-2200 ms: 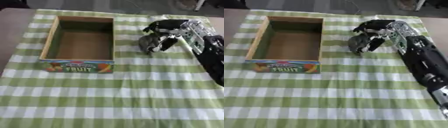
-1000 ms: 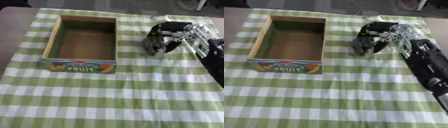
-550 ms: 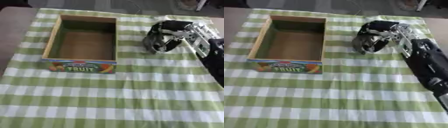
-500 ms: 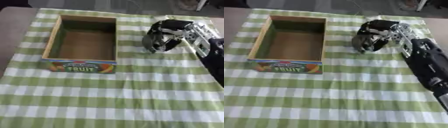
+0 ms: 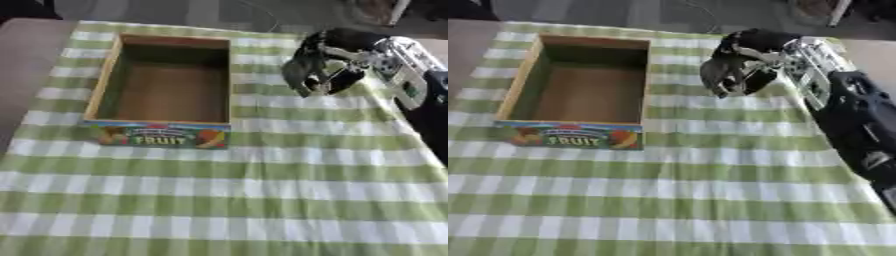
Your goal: Pick up objects on the table and place them in the box.
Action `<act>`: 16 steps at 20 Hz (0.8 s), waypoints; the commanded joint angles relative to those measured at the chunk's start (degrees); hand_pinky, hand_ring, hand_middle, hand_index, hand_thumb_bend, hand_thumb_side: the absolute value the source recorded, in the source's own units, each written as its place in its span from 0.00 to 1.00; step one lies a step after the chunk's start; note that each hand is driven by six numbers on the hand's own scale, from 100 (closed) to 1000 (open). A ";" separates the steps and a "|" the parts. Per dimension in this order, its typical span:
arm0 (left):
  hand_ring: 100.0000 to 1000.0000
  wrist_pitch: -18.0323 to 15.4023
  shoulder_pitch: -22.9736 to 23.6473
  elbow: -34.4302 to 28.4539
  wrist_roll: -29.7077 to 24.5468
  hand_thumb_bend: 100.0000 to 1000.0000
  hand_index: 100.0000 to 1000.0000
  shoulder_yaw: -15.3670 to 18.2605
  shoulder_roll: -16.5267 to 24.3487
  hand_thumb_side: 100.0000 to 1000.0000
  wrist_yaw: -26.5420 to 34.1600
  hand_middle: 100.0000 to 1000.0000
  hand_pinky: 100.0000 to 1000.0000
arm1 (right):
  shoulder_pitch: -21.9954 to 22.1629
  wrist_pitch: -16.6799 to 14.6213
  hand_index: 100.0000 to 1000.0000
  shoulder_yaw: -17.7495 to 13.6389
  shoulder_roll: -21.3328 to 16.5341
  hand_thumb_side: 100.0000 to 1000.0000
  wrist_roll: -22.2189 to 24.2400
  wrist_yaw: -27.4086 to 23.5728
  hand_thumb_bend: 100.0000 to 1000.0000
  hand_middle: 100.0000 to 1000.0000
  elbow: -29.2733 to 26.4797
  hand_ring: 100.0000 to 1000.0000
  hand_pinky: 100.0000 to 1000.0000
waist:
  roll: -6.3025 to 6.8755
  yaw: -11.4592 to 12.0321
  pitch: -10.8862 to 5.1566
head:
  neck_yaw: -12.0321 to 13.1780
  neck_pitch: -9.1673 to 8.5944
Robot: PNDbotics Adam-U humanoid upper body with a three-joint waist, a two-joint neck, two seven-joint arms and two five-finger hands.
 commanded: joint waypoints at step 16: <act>0.27 -0.07 -2.03 -1.27 -0.45 0.00 0.32 -0.94 1.85 0.77 1.25 0.55 0.22 | -11.88 4.21 0.63 1.81 4.19 0.10 2.51 -6.73 0.00 0.52 -5.90 0.87 0.87 | -0.78 3.87 -0.98 | -3.22 -0.52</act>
